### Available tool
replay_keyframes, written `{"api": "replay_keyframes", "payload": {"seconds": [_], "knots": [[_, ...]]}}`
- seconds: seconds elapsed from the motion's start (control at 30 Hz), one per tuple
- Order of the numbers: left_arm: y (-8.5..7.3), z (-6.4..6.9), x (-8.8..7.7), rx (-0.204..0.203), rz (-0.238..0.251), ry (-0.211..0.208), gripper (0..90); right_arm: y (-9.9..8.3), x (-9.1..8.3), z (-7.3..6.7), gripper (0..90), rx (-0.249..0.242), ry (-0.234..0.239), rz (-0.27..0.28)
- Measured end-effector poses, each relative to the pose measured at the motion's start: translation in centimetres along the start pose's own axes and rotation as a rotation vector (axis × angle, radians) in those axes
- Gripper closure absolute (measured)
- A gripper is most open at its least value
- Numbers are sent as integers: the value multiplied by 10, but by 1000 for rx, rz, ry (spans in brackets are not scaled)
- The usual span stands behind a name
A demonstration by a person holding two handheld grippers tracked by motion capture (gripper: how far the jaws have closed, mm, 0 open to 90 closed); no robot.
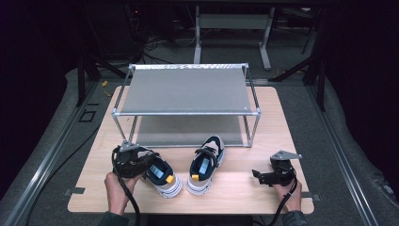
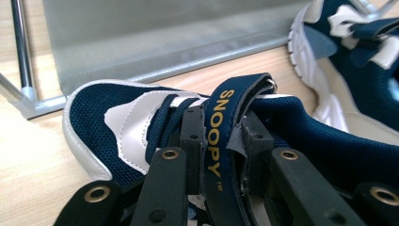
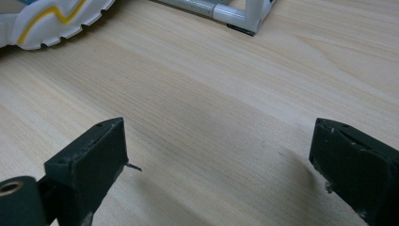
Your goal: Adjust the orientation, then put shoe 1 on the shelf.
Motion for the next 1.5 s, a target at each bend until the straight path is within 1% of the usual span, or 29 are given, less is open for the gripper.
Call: {"api": "replay_keyframes", "payload": {"seconds": [0.03,0.13,0.27,0.33,0.37,0.4,0.53,0.6,0.63,0.73,0.83,1.03,1.17,1.23,1.4,1.5], "knots": [[1,0,-2,1,3,-7,758,0,0,0,42,0,0,0],[4,1,-8,32,11,-17,758,0,0,0,42,1,-1,-2],[9,3,-14,83,11,-39,758,0,0,0,42,3,-1,-1],[11,3,-15,96,8,-50,758,0,0,0,43,3,0,-2],[12,4,-16,109,0,-57,758,0,0,0,43,2,-1,-3],[13,5,-15,112,-1,-61,758,0,0,0,43,3,0,-2],[17,7,-15,154,-14,-69,758,0,0,0,44,4,0,-1],[18,8,-13,174,-20,-82,758,0,0,0,45,3,-1,-2],[19,9,-12,195,-23,-90,758,0,0,0,45,4,0,-1],[20,11,-9,222,-37,-106,758,0,0,0,45,2,0,-4],[21,13,-4,237,-54,-121,758,0,0,0,45,2,-2,-4],[22,15,4,267,-75,-168,758,0,0,0,45,3,-2,-6],[20,16,11,285,-100,-184,757,0,0,0,47,1,-3,-7],[20,17,15,293,-104,-198,757,0,0,0,47,1,-2,-7],[20,19,23,335,-122,-236,756,0,1,0,47,-3,-2,-7],[20,18,30,360,-146,-247,756,0,1,0,47,-3,-2,-7]]}}
Point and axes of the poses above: each handheld gripper's, and its own axes: x roughly forward along the jaws, y roughly out of its top, z roughly to its right, the point moved 6 cm from there along x, roughly forward along the jaws, and after that the axes turned 4 degrees about -z, right-handed, at the moved point
